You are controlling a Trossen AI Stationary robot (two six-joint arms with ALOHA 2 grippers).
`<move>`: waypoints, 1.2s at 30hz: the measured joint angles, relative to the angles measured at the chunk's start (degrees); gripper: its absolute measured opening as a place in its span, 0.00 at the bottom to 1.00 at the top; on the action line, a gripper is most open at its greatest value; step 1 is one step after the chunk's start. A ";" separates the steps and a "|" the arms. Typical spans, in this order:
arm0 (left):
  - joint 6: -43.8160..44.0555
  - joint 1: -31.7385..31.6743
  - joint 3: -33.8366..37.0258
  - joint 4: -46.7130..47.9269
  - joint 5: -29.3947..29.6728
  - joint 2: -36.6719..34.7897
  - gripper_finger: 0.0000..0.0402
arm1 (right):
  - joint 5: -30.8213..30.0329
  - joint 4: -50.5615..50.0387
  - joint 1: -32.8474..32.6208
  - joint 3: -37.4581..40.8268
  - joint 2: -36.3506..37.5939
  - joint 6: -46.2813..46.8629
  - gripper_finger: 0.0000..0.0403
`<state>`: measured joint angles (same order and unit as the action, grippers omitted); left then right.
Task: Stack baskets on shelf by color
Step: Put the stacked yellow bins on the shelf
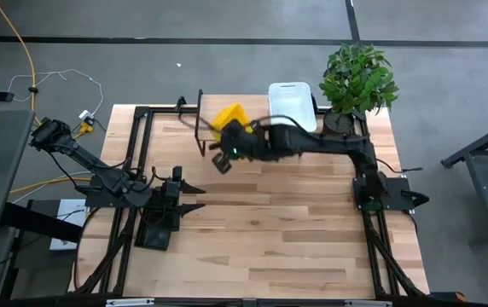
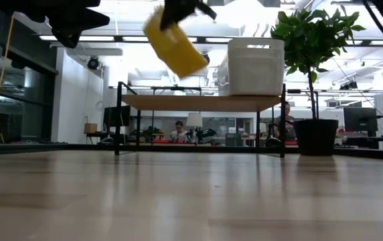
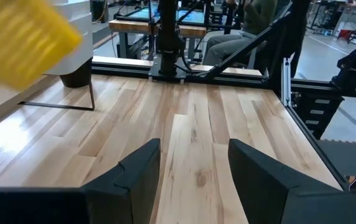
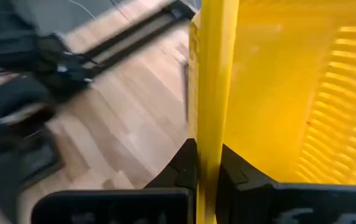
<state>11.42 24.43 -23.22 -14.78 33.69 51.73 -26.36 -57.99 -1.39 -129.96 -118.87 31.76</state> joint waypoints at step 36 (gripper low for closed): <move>-0.48 0.00 0.00 0.39 -0.02 0.01 0.44 | -3.25 -3.95 7.52 4.27 -0.50 8.31 0.09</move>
<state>10.94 24.43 -23.22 -14.39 33.67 51.74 -29.61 -61.94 6.13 -125.69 -119.37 40.07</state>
